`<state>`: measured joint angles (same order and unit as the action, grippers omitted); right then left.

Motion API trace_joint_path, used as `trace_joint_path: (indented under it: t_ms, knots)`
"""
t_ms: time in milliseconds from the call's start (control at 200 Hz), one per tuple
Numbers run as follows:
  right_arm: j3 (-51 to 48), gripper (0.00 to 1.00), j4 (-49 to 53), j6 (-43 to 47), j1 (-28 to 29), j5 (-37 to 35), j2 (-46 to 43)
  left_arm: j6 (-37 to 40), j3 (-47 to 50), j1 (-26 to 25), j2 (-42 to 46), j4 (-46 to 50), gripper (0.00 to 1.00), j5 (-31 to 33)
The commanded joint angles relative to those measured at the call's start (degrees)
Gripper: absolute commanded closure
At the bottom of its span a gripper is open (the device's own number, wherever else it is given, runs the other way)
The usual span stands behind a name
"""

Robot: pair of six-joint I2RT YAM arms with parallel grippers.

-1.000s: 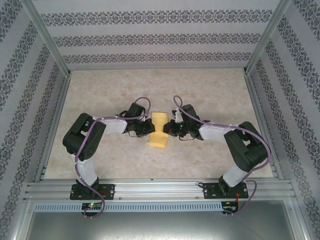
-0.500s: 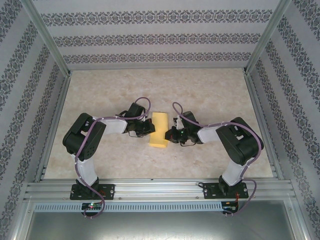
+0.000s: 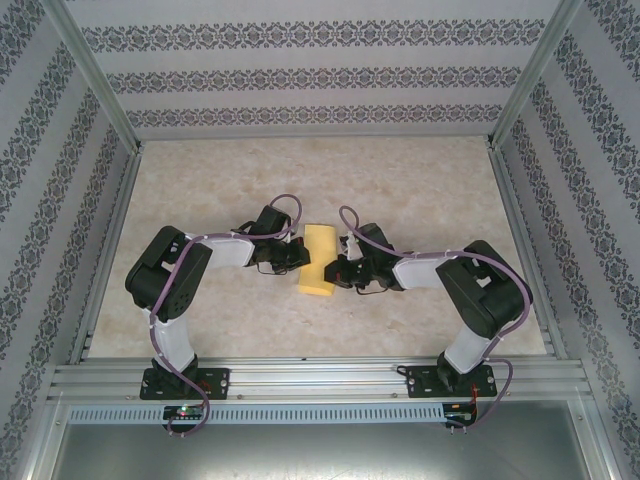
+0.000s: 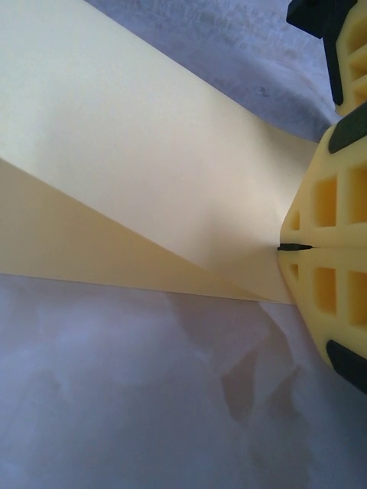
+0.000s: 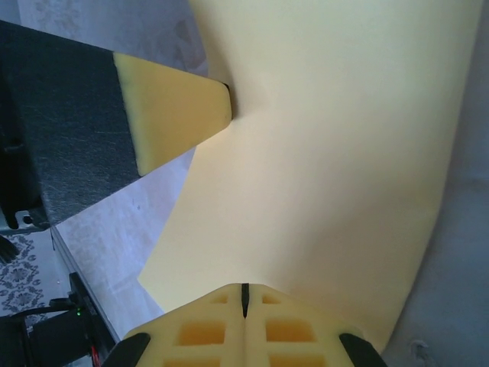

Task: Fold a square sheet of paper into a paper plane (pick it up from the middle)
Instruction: Fold the square sheet of paper in half at the center of the table.

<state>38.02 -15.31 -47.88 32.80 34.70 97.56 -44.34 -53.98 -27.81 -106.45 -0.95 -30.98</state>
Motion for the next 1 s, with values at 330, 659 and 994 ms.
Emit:
trace_joint_path:
  t_ms: [330, 659, 994]
  knots:
    - [-2.48, 1.00, -0.97, -0.33, 0.13, 0.18, 2.09, 1.81, -0.29, -1.09, -2.20, 5.73, 1.00, 2.11]
    - [0.21, 0.99, 1.99, -0.50, 0.58, 0.11, -4.46, 1.87, -0.34, -1.02, -2.42, 5.96, 1.00, 2.57]
    - [-0.57, 0.99, -0.13, -1.23, 1.41, 0.17, -1.89, 1.72, -0.24, -1.02, -2.60, 5.58, 1.00, 2.43]
